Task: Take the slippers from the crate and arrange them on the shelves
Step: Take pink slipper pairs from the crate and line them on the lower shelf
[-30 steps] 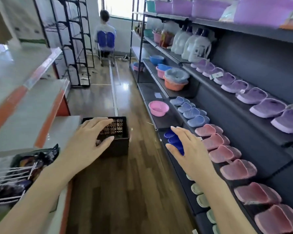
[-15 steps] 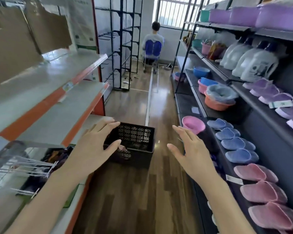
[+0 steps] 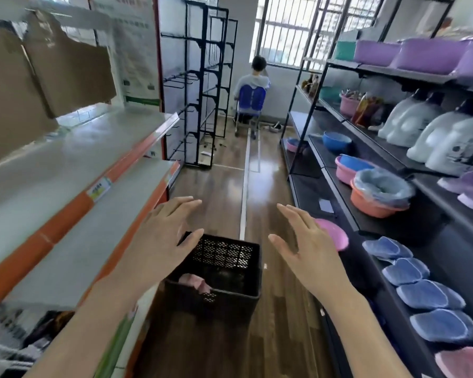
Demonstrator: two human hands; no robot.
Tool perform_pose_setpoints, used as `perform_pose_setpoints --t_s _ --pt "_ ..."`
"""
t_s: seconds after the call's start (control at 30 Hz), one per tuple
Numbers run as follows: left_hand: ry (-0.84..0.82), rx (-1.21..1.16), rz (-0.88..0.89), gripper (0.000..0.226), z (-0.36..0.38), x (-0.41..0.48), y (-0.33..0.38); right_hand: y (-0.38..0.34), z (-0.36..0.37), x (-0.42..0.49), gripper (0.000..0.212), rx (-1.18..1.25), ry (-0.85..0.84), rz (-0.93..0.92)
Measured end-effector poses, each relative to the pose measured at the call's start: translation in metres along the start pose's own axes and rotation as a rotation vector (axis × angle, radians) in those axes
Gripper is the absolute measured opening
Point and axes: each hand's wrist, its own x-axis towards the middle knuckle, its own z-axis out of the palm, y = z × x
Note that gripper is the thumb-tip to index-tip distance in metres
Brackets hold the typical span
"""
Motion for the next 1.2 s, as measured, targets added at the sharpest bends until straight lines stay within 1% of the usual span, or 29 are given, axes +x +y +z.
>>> perform_pose_setpoints --t_s 0.1,0.17,0.23,0.53,0.7,0.83,0.93,1.03,1.2 --pt "-0.006 -0.019 0.032 0.051 0.005 0.04 -0.025 0.001 0.015 0.038 0.053 -0.008 0.003 0.025" --pt "-0.005 -0.015 0.054 0.061 0.012 0.064 -0.039 0.003 0.026 0.061 0.053 -0.023 0.001 0.037" --pt "-0.003 -0.017 0.064 0.065 0.02 0.081 -0.05 0.005 0.035 0.078 0.054 -0.041 -0.013 0.042" --pt "-0.037 -0.01 0.04 0.066 0.063 0.18 -0.1 0.043 0.093 0.183 0.055 -0.045 -0.081 0.055" --pt "-0.045 0.007 -0.012 0.063 0.092 0.243 -0.132 0.081 0.133 0.251 0.065 0.0 -0.104 0.017" --pt "-0.064 0.012 -0.051 0.062 0.118 0.289 -0.152 0.112 0.16 0.305 0.056 0.065 -0.122 0.007" --pt "-0.073 0.023 -0.072 0.062 0.135 0.314 -0.166 0.133 0.182 0.339 0.058 0.071 -0.148 -0.017" --pt "-0.102 0.035 -0.083 0.062 0.151 0.333 -0.182 0.15 0.207 0.363 0.054 0.094 -0.188 0.005" --pt "-0.17 -0.043 -0.125 0.063 0.185 0.361 -0.212 0.173 0.258 0.386 0.053 0.103 -0.253 0.024"
